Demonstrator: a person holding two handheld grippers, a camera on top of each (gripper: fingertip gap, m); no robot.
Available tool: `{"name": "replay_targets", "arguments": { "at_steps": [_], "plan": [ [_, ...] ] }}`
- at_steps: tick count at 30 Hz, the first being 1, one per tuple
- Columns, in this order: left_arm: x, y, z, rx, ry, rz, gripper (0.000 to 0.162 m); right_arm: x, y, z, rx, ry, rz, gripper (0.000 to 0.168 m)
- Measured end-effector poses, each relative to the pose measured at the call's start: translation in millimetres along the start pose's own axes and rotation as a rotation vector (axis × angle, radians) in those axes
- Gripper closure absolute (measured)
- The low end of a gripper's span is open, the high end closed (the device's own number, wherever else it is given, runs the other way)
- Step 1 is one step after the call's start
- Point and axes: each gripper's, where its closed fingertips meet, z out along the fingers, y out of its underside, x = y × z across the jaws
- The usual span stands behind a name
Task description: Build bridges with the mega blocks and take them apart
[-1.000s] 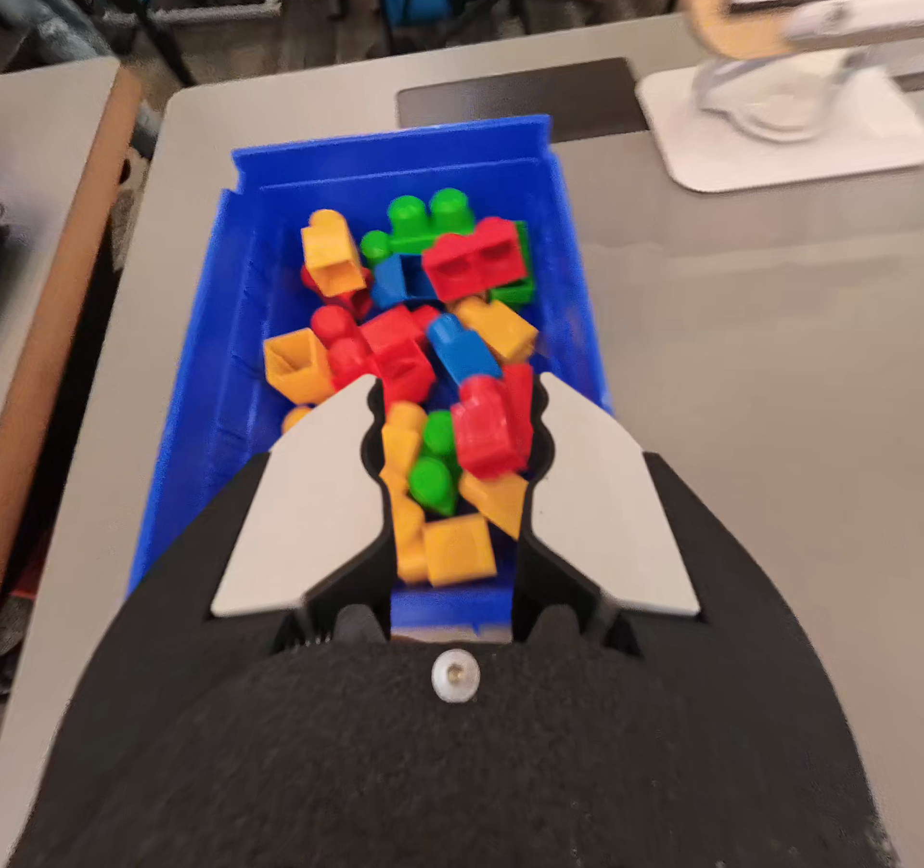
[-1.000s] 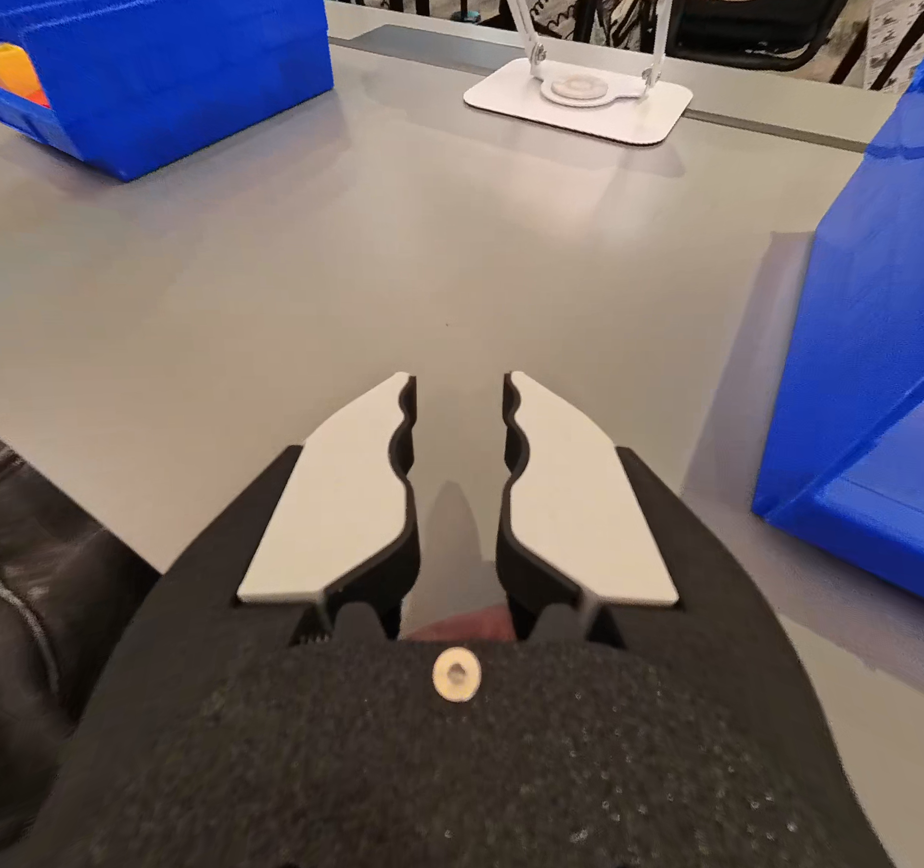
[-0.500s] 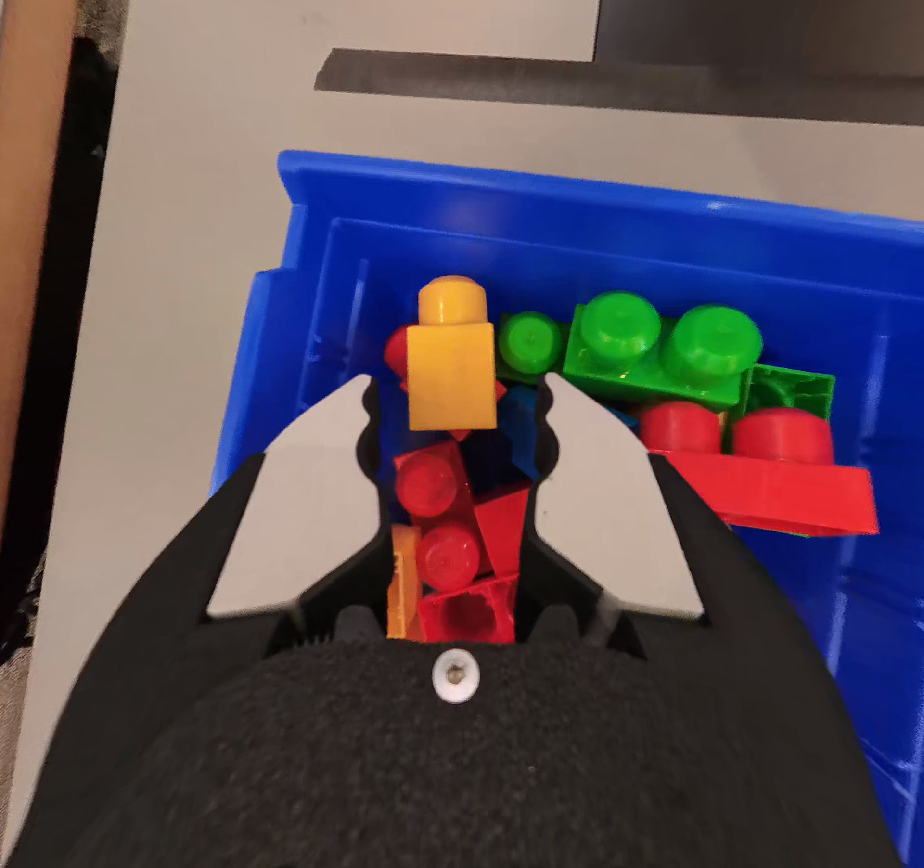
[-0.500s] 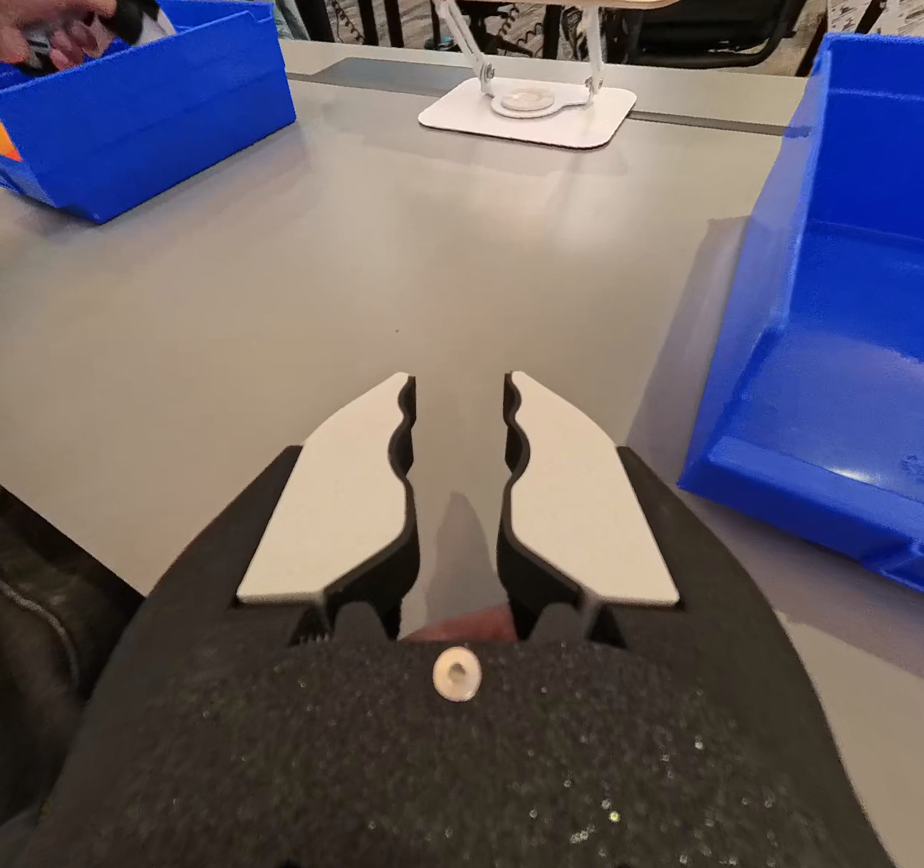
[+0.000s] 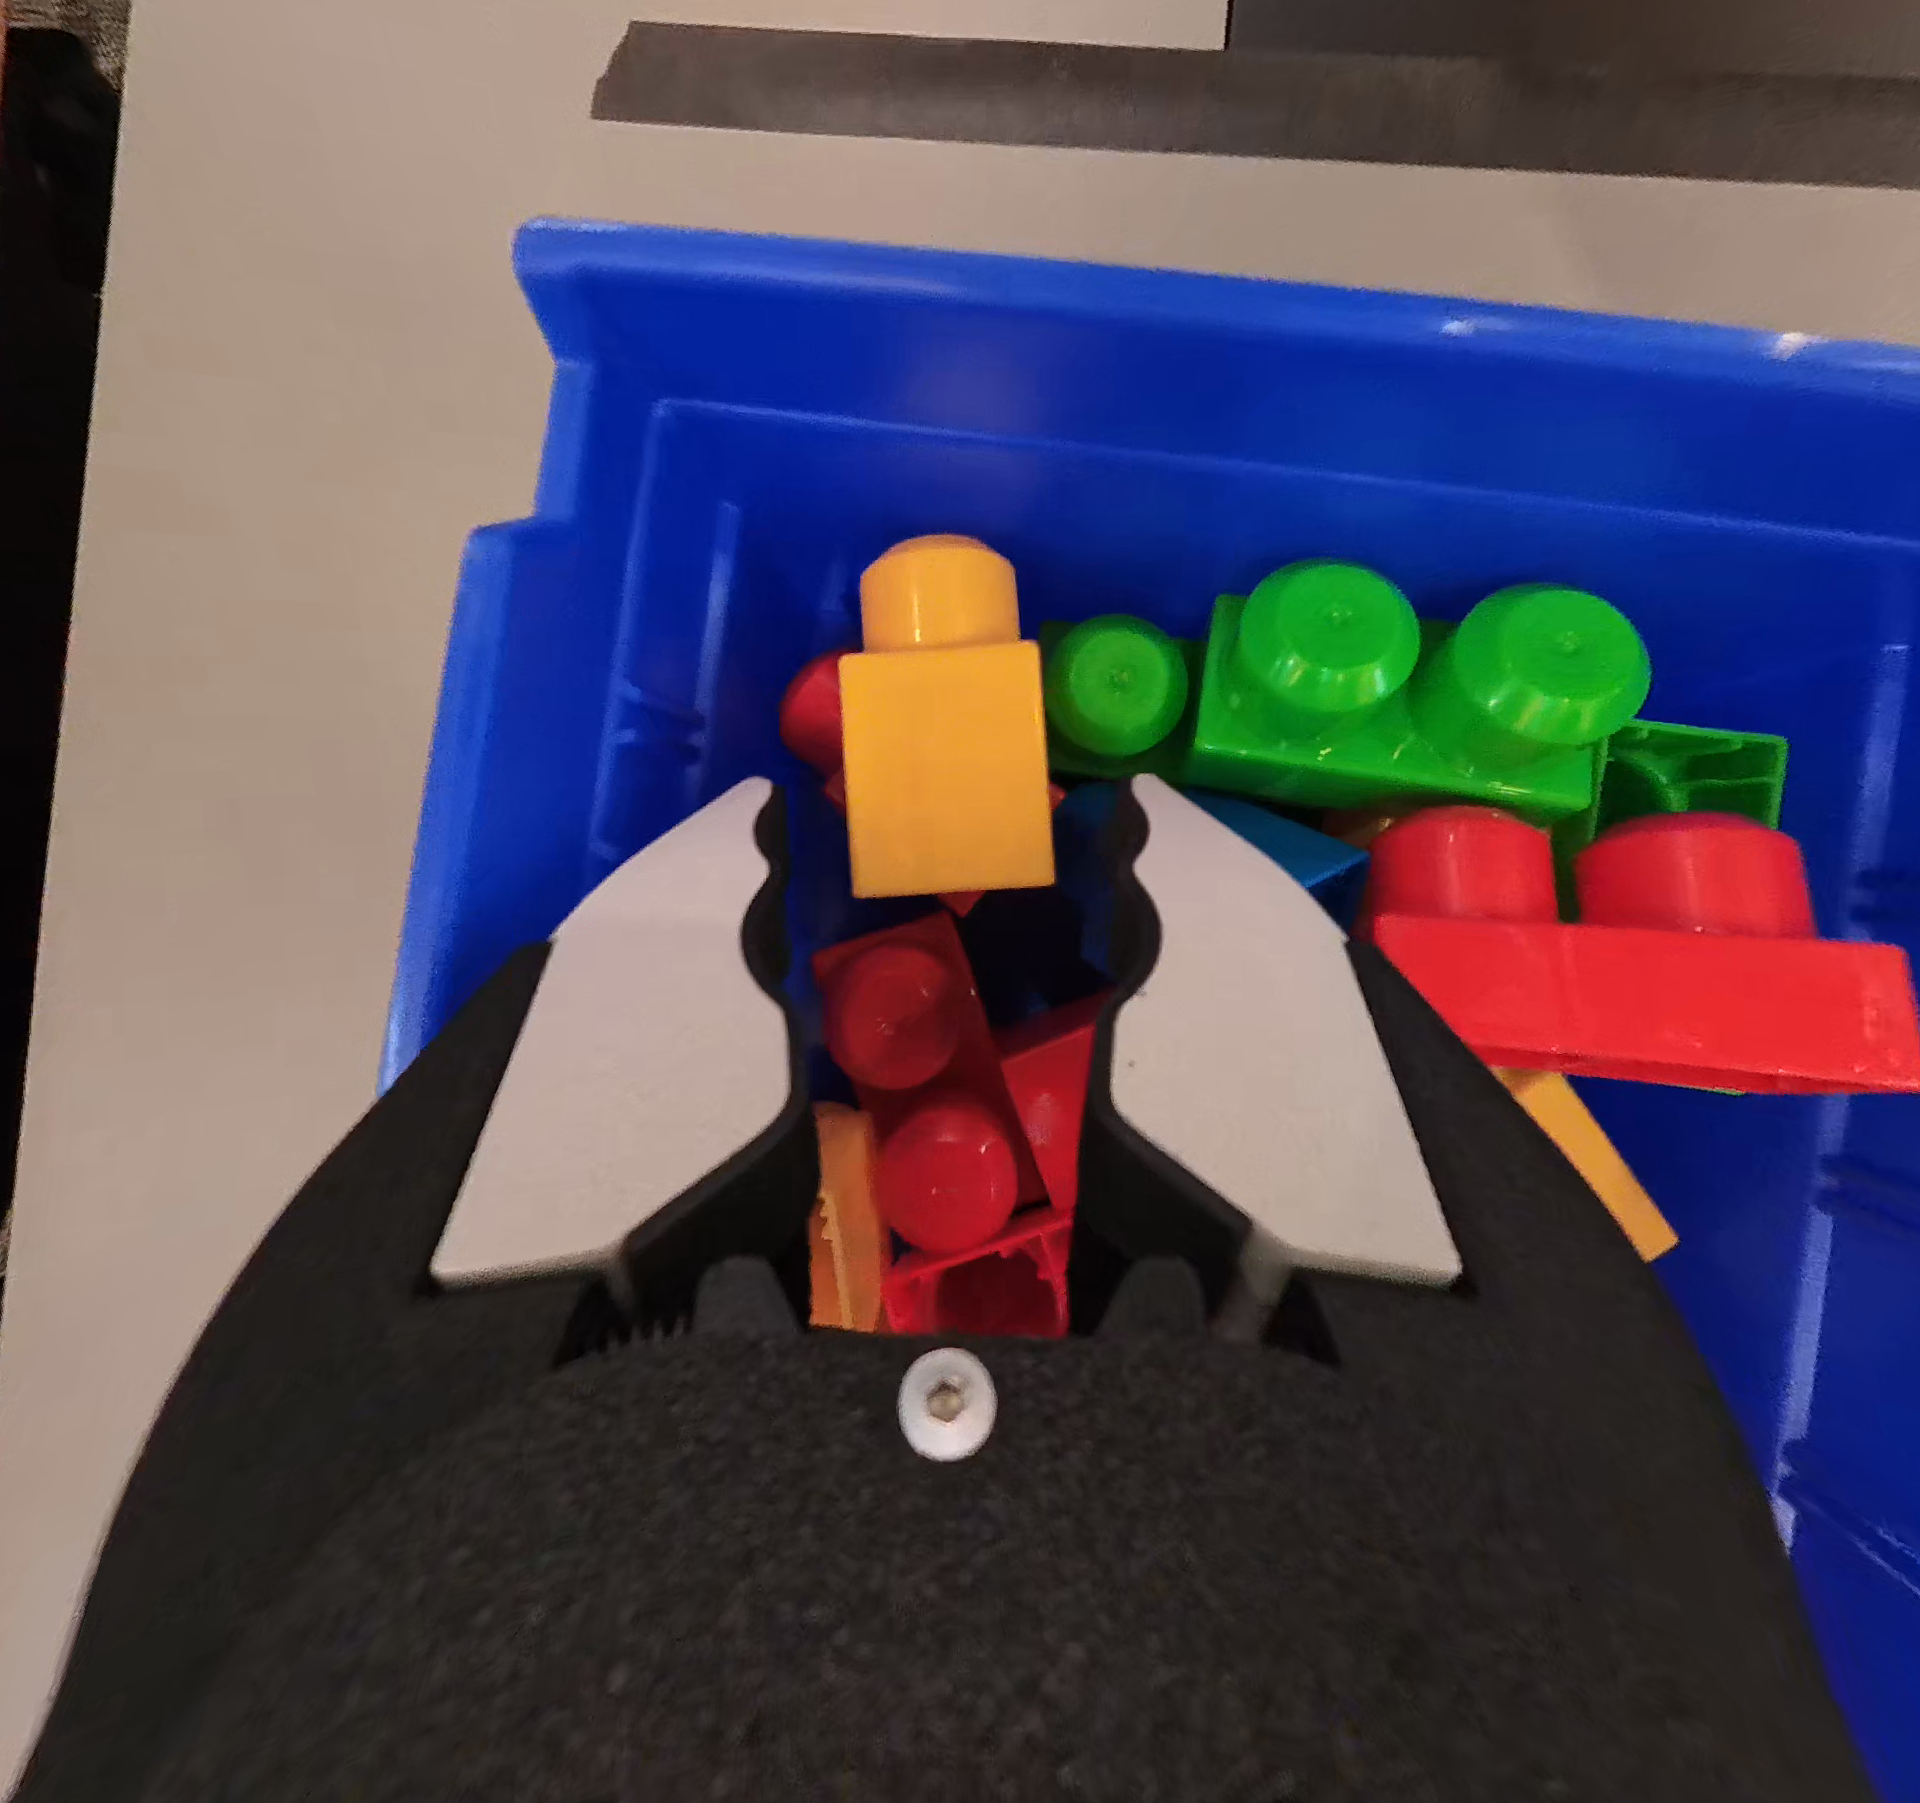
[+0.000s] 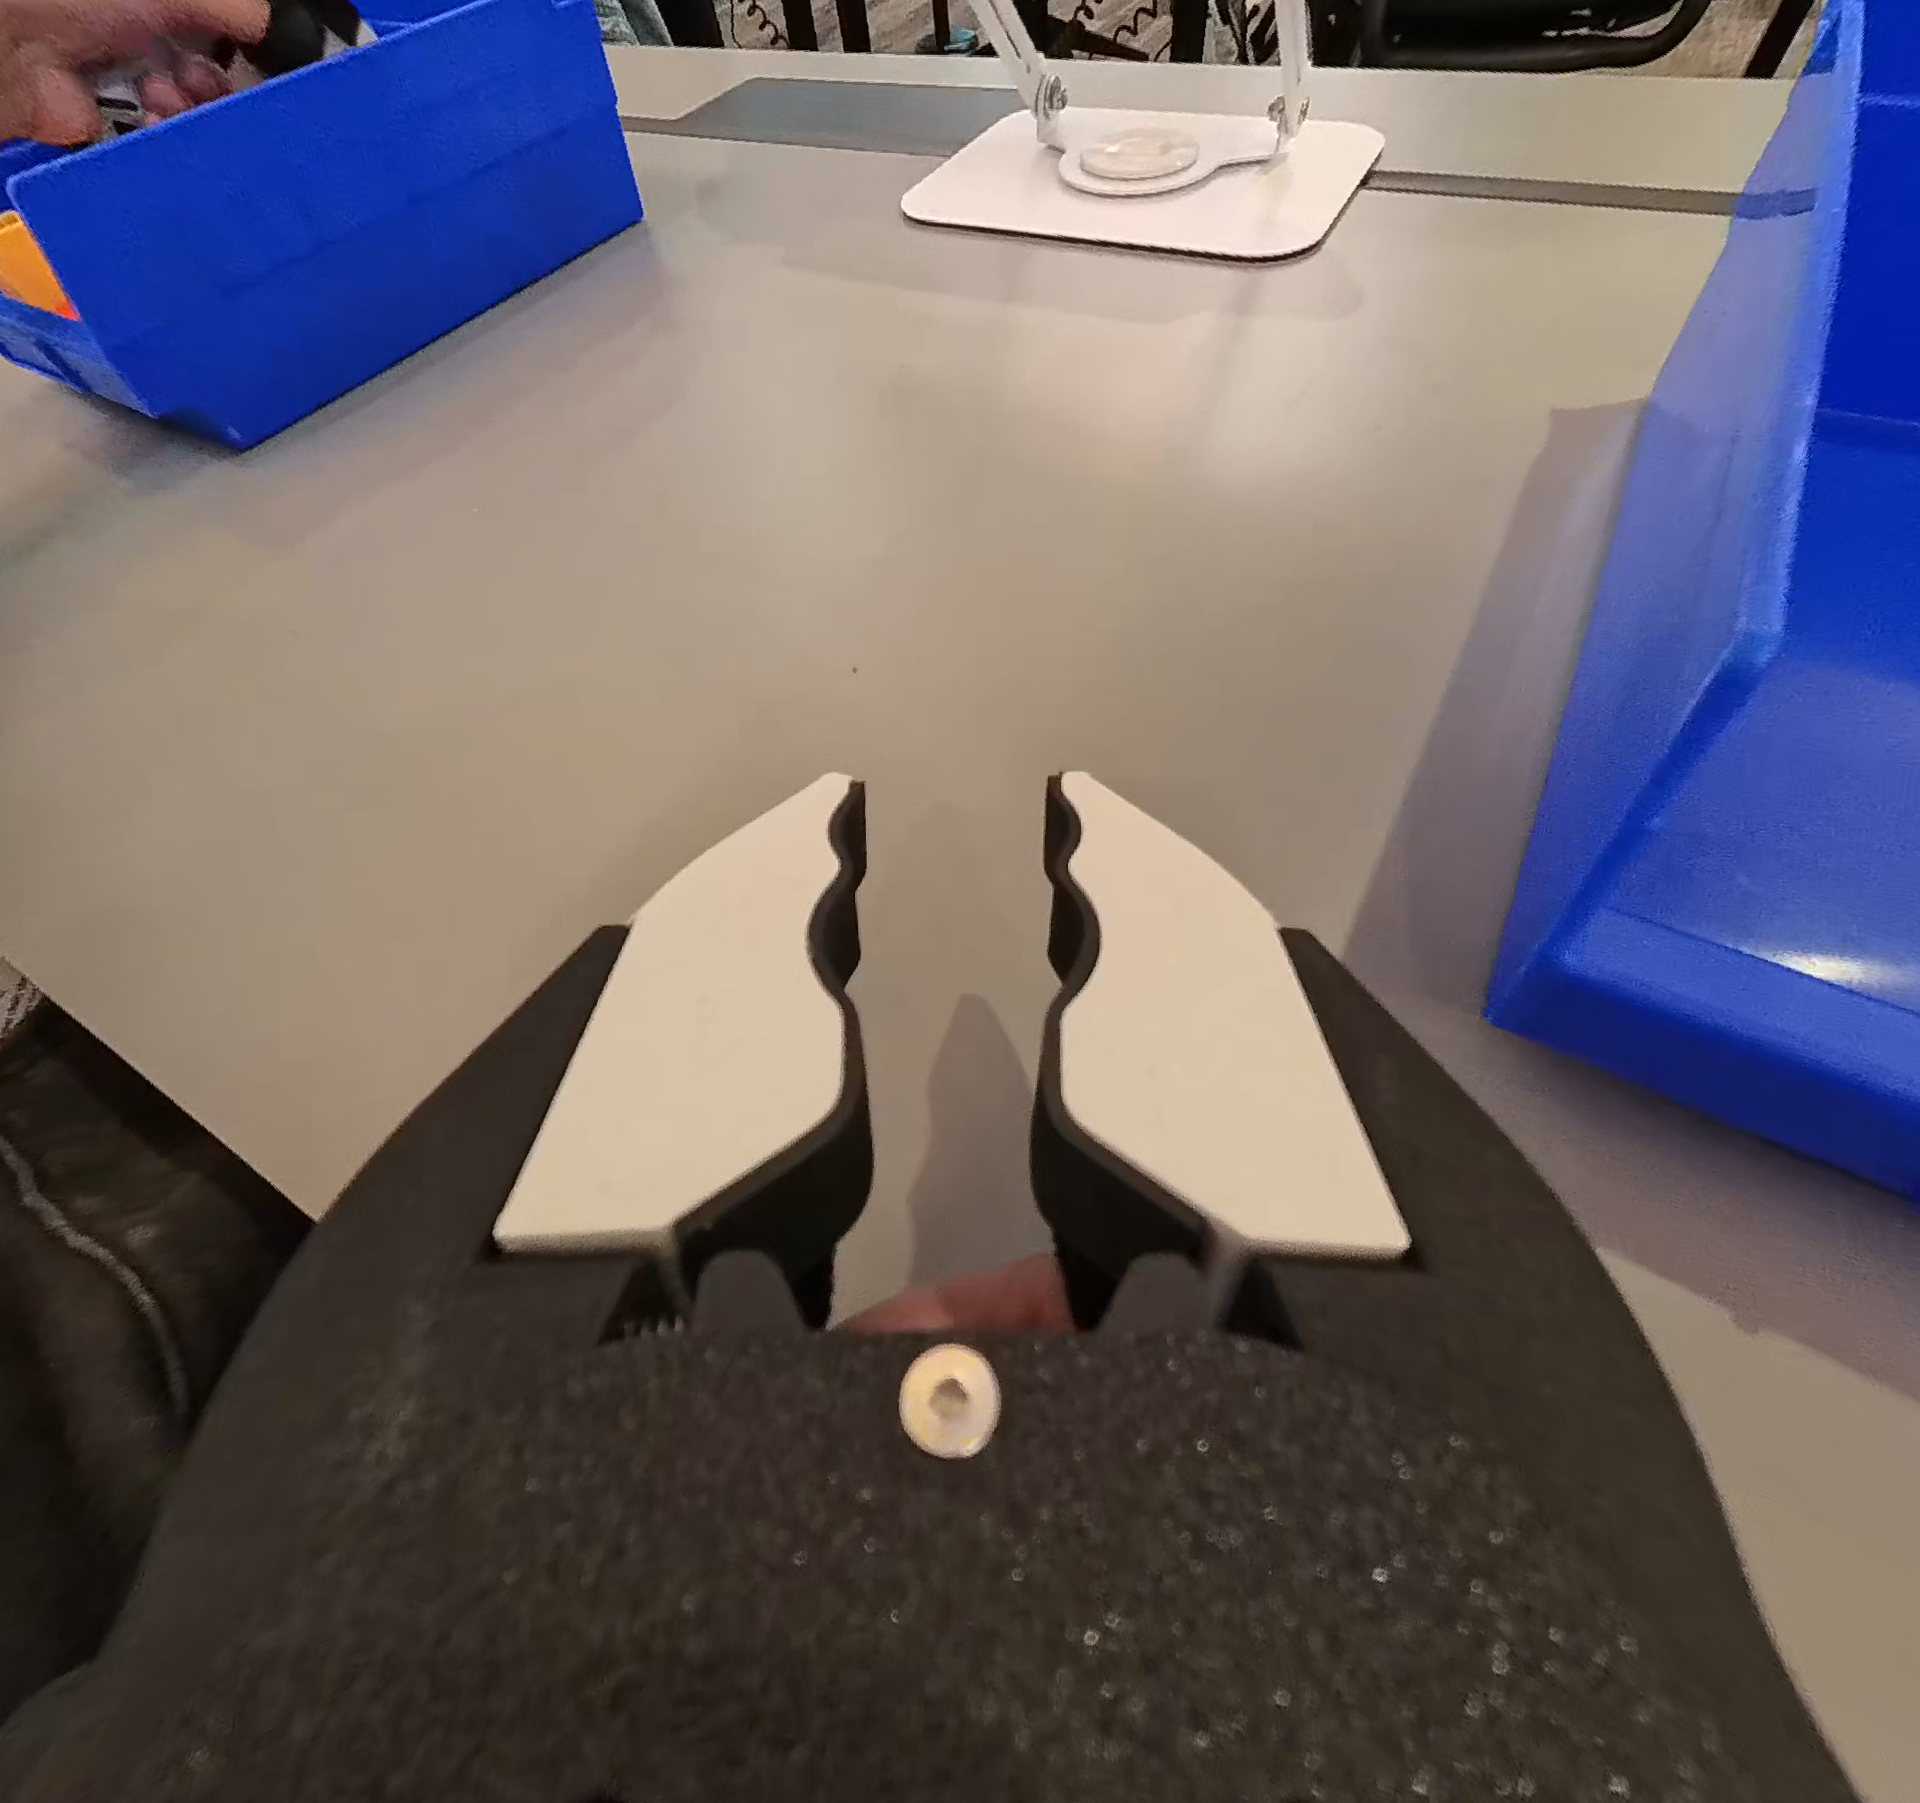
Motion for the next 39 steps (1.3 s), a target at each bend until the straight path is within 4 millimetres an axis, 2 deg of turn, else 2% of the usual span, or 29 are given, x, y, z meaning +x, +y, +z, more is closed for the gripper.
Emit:
{"name": "replay_targets", "arguments": {
  "at_steps": [5,7,10,12,14,16,18,20,22,23,25,27,29,33,39],
  "plan": [
    [4.8,-4.4,3.7,0.000,0.008,0.007,0.104,-0.1,0.7,0.3,-0.003,-0.003,0.004,0.136],
    [4.3,-6.9,5.9,-0.004,-0.001,0.015,0.125,-0.1,0.9,0.5,-0.005,-0.002,0.003,0.136],
    [1.1,-11.3,2.2,0.011,-0.024,0.034,0.125,-0.1,0.9,0.3,-0.005,-0.002,0.003,0.136],
    [1.4,-17.7,-16.1,0.065,-0.032,0.054,0.125,0.4,1.0,-0.3,-0.005,0.001,0.001,0.136],
    [10.2,-26.3,-48.1,0.144,-0.002,0.090,0.126,2.0,0.9,-1.3,-0.003,0.009,-0.003,0.136],
    [43.4,-33.8,-88.9,0.251,0.124,0.167,0.126,2.7,0.8,-1.7,0.000,0.009,0.004,0.137],
    [89.3,-29.0,-127.2,0.317,0.253,0.271,0.126,3.0,0.7,-1.3,0.000,0.004,0.013,0.137],
    [145.6,-11.0,-155.3,0.338,0.391,0.409,0.126,1.7,0.8,-0.4,-0.002,-0.009,0.025,0.137],
    [205.3,19.2,-168.7,0.326,0.527,0.572,0.125,-0.6,0.6,-0.3,0.000,-0.020,0.030,0.137],
    [231.9,38.9,-167.7,0.289,0.576,0.654,0.126,-1.7,0.3,-0.6,0.001,-0.023,0.027,0.137],
    [272.9,76.6,-153.2,0.207,0.614,0.807,0.125,-3.9,-0.1,-1.4,0.004,-0.022,0.017,0.137],
    [298.0,104.6,-129.6,0.129,0.602,0.911,0.125,-6.2,-0.5,-2.2,0.005,-0.021,0.003,0.137],
    [314.8,120.3,-109.8,0.081,0.596,0.956,0.125,-8.4,-0.9,-3.1,0.007,-0.017,-0.011,0.137],
    [333.2,130.3,-93.8,0.044,0.653,0.958,0.126,-10.8,0.2,-3.5,0.004,-0.010,-0.026,0.137],
    [329.9,140.1,-77.0,0.039,0.597,1.025,0.126,-11.1,3.8,-0.8,-0.011,-0.010,-0.028,0.137]
  ]
}}
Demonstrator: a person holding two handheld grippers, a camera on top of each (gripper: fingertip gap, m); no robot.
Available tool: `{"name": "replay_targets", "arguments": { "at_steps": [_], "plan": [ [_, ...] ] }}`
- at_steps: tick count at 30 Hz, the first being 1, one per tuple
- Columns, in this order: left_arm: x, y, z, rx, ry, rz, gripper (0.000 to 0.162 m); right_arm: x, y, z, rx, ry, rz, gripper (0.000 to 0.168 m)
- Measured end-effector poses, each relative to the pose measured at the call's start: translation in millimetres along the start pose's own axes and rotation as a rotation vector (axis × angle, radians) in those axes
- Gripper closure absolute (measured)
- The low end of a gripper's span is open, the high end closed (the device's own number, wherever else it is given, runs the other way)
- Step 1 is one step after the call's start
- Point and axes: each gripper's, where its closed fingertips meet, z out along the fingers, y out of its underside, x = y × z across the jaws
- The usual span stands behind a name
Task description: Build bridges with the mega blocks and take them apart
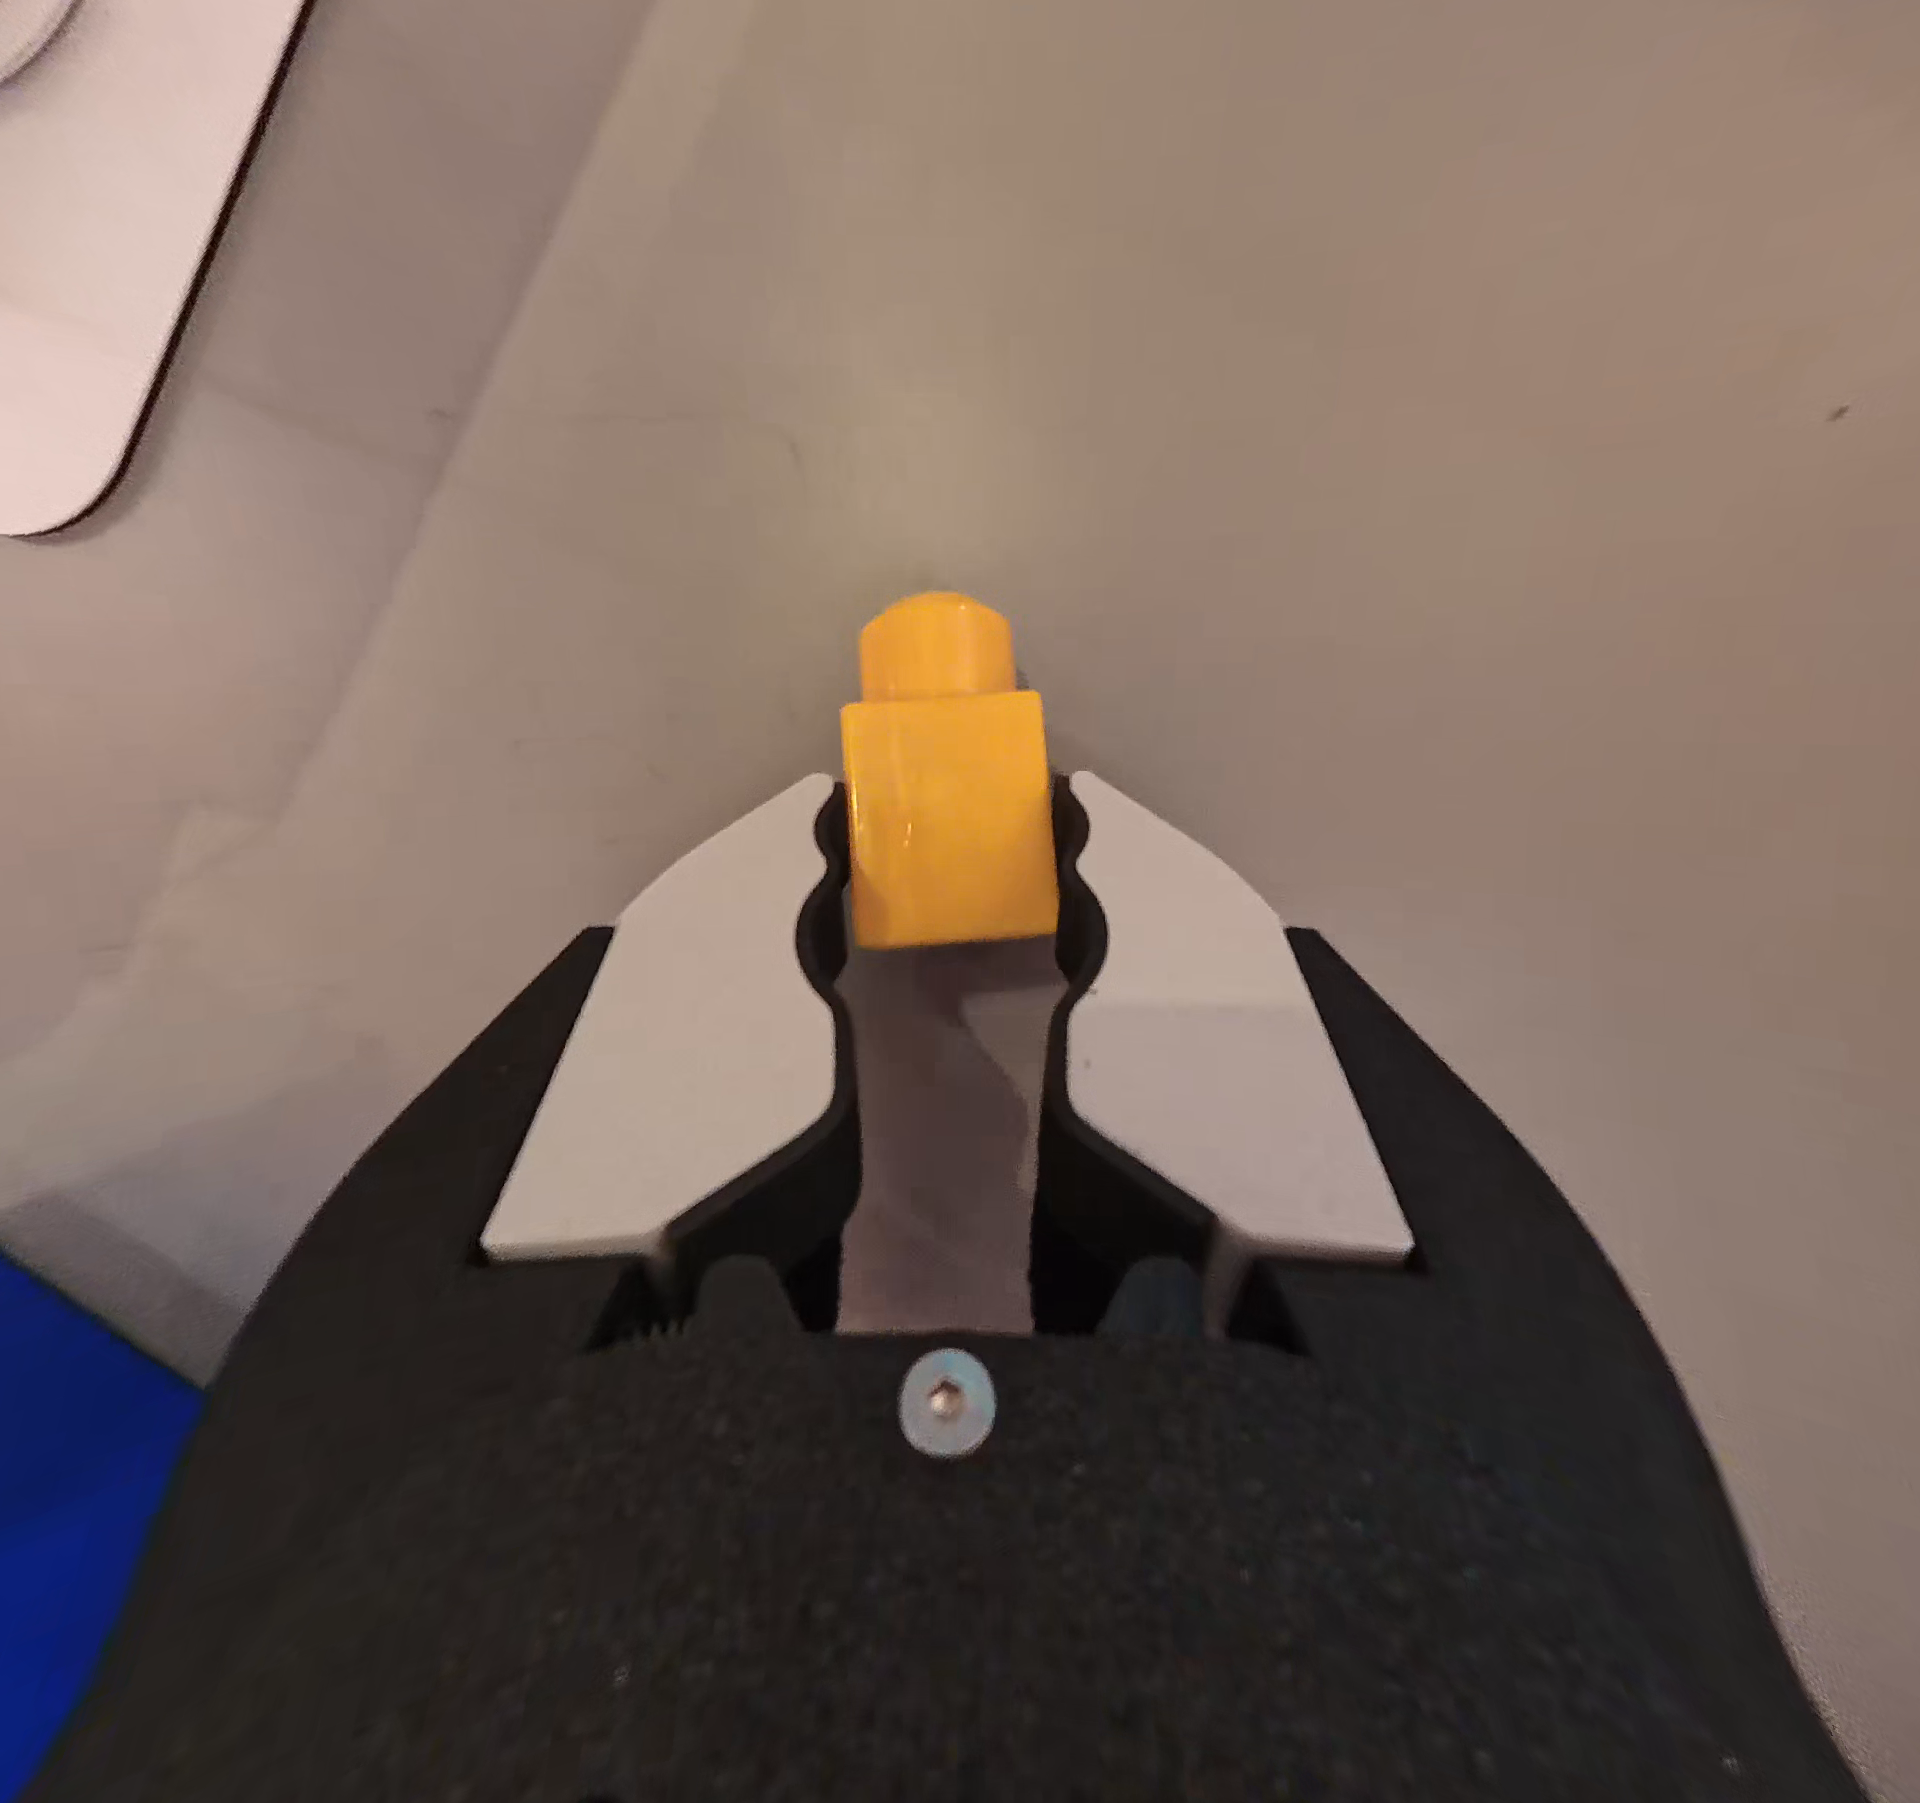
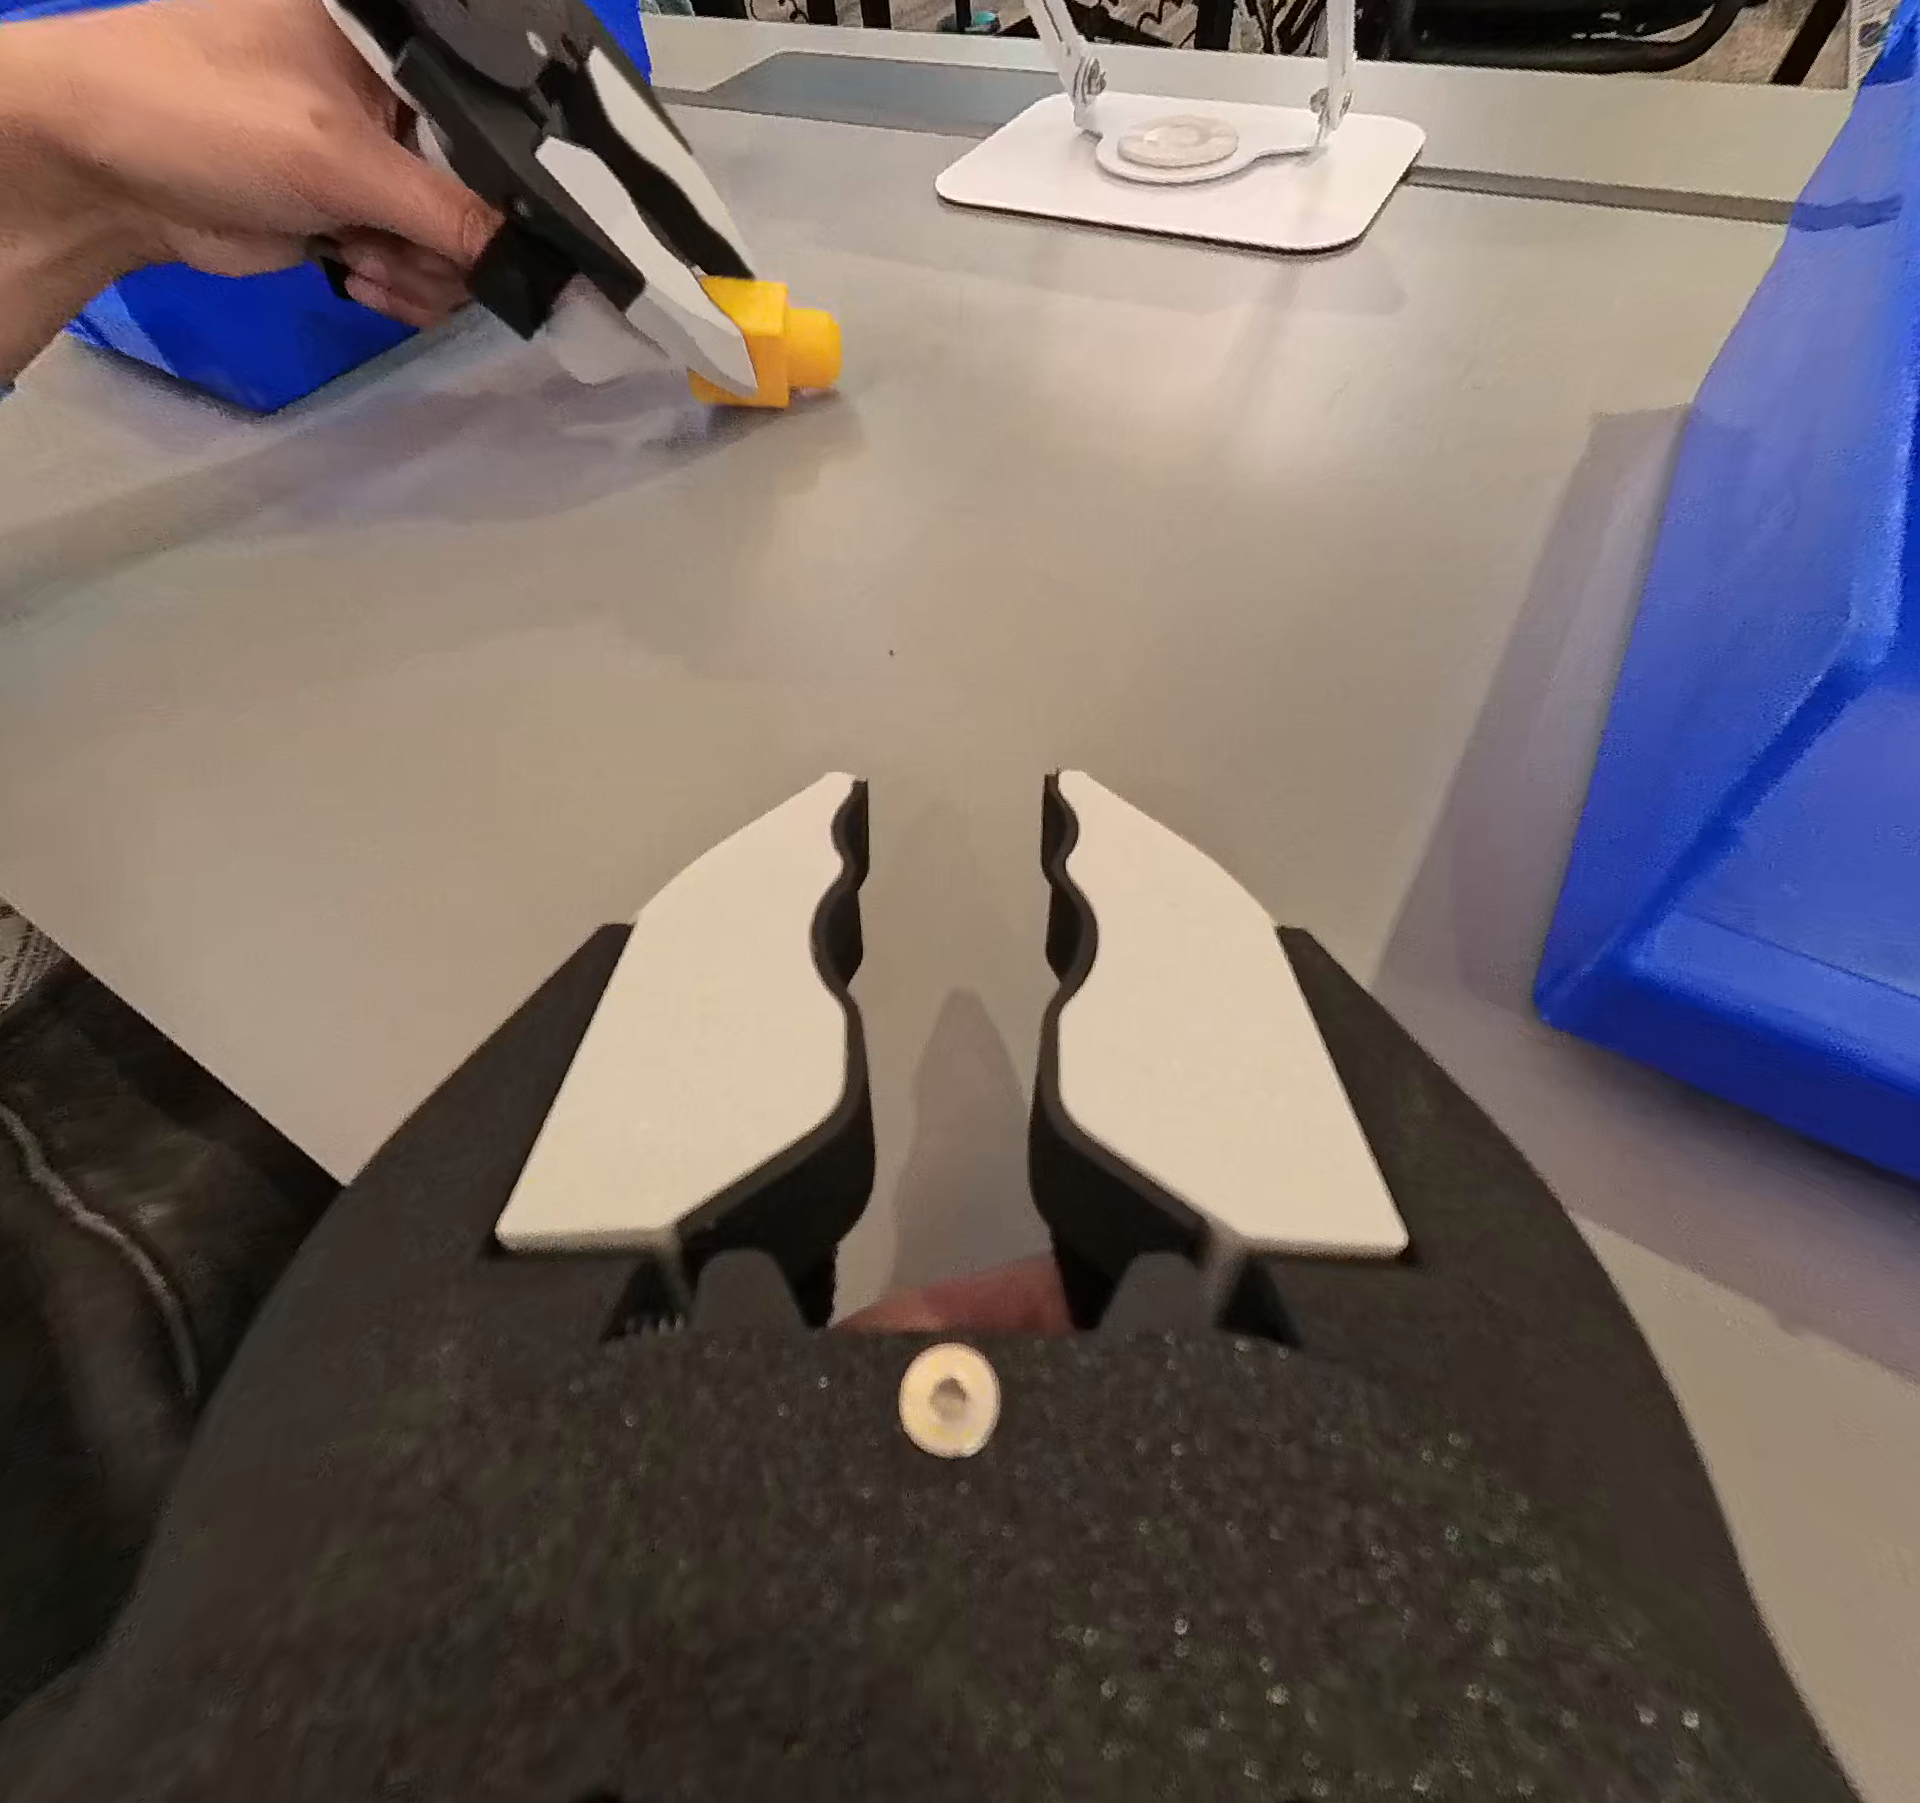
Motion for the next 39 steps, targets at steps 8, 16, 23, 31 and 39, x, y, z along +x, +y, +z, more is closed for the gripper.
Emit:
{"name": "replay_targets", "arguments": {
  "at_steps": [8,16,23,31,39],
  "plan": [
    [6.2,6.1,-3.2,0.038,-0.023,-0.048,0.102,-0.9,-0.7,-0.2,0.003,-0.008,0.008,0.137],
    [31.5,43.4,-123.5,0.332,-0.175,-0.256,0.100,-1.8,0.4,1.8,-0.003,-0.024,0.034,0.137],
    [17.1,123.9,-206.2,0.486,-0.298,-0.607,0.100,-8.4,1.3,4.9,-0.013,-0.049,0.031,0.137],
    [-102.7,126.4,-192.5,0.294,-0.459,-0.498,0.094,-11.8,1.9,3.2,-0.010,-0.040,-0.003,0.137],
    [-196.1,126.4,-118.0,0.042,-0.318,-0.321,0.092,-8.9,4.9,3.0,-0.020,0.007,-0.030,0.137]
  ]
}}
